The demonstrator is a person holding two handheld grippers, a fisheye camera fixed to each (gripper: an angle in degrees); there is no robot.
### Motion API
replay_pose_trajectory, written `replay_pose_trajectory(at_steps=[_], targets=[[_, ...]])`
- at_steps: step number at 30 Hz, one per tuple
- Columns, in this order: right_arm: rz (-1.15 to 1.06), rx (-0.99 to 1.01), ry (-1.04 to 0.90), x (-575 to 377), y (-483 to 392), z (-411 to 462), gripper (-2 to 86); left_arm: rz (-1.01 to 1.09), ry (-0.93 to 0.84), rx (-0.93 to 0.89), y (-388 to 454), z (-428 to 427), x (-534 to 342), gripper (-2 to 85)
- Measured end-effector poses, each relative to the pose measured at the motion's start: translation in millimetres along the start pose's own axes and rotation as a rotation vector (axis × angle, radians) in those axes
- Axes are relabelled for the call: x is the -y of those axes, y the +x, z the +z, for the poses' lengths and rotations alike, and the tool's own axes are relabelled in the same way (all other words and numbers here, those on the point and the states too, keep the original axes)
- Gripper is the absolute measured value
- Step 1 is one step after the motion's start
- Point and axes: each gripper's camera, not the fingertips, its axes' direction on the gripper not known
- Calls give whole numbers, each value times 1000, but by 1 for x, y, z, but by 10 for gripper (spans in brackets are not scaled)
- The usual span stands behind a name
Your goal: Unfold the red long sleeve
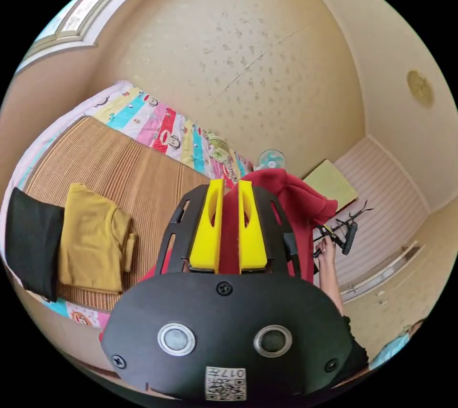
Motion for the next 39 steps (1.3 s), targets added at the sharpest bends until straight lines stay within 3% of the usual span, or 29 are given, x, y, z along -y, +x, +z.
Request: replay_pose_trajectory(at_steps=[2,3,6,8,12,13,15,18,23,28,35,39], targets=[[-38,-58,-230,-4,-15,92,73,-46,-94,260,-16,54,-5,71],[-27,-68,-257,-21,-26,131,82,-9,-118,301,-19,84,-20,72],[-176,124,-265,-82,-78,220,93,189,-162,305,-4,165,-79,65],[-239,126,-327,-128,-109,279,98,305,-233,307,11,221,-120,61],[-126,273,-424,-231,-133,393,107,305,-370,205,27,334,-200,55],[-115,272,-435,-246,-134,407,106,295,-393,198,26,349,-209,55],[-74,260,-199,-288,-130,405,101,263,-478,286,13,406,-248,53],[-67,291,-247,-288,-128,426,94,352,-293,309,9,404,-282,47],[116,448,-243,-305,-85,454,64,336,-293,285,-10,404,-286,43],[35,338,-249,-317,-113,464,60,340,-291,269,-28,399,-292,42],[-4,264,-242,-341,-133,475,59,430,-270,400,-30,391,-311,42],[-42,198,-237,-355,-150,477,57,361,-285,292,-69,372,-303,41]])
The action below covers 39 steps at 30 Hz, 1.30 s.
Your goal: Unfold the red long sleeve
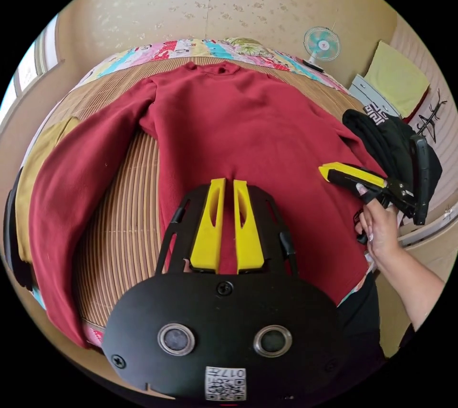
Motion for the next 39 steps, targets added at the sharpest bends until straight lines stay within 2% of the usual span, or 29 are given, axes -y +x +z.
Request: replay_pose_trajectory(at_steps=[9,39], targets=[[-97,-186,2,-30,-43,19,33,-65,-3,-140,-70,-11,-26,36],[-100,-195,-4,-100,-37,19,27,-12,-9,-16,-144,-58,-98,36]])
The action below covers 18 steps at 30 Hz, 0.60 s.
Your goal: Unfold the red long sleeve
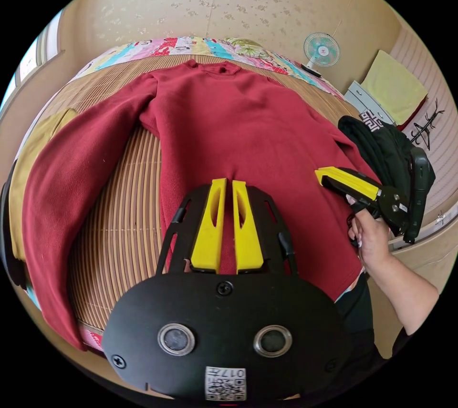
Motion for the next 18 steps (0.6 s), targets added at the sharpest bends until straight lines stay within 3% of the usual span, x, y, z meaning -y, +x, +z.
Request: replay_pose_trajectory(at_steps=[18], targets=[[-9,-23,-1,-21,0,-8,25,5,-1,12,-28,-18,-23,36]])
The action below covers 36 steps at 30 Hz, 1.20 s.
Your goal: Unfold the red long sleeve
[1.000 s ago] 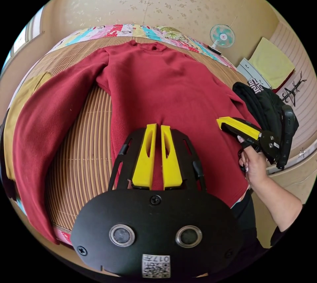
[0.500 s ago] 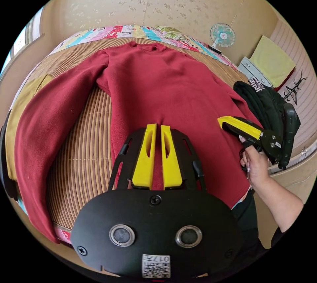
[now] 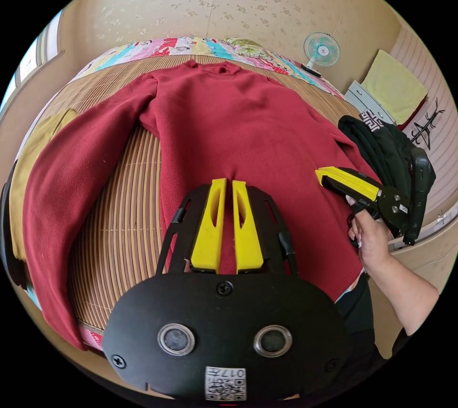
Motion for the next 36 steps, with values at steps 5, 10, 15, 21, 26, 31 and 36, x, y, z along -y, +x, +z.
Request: replay_pose_trajectory(at_steps=[5,10,15,21,26,31,36], targets=[[-7,-13,0,-3,-3,-2,27,3,0,6,-3,-3,-4,36],[-16,-31,-1,-5,-8,-3,29,3,0,6,-7,-4,-7,35],[-29,-57,0,-6,-16,-5,31,2,0,5,-9,-5,-9,35],[-29,-54,-1,-6,-19,-8,32,2,0,5,-10,-5,-11,36],[-10,-9,1,-5,-15,-11,33,8,2,17,-7,-4,-13,34],[0,14,2,-5,-15,-14,33,16,4,34,-2,-2,-14,35],[0,13,3,-3,-22,-17,32,18,5,38,1,1,-14,36]])
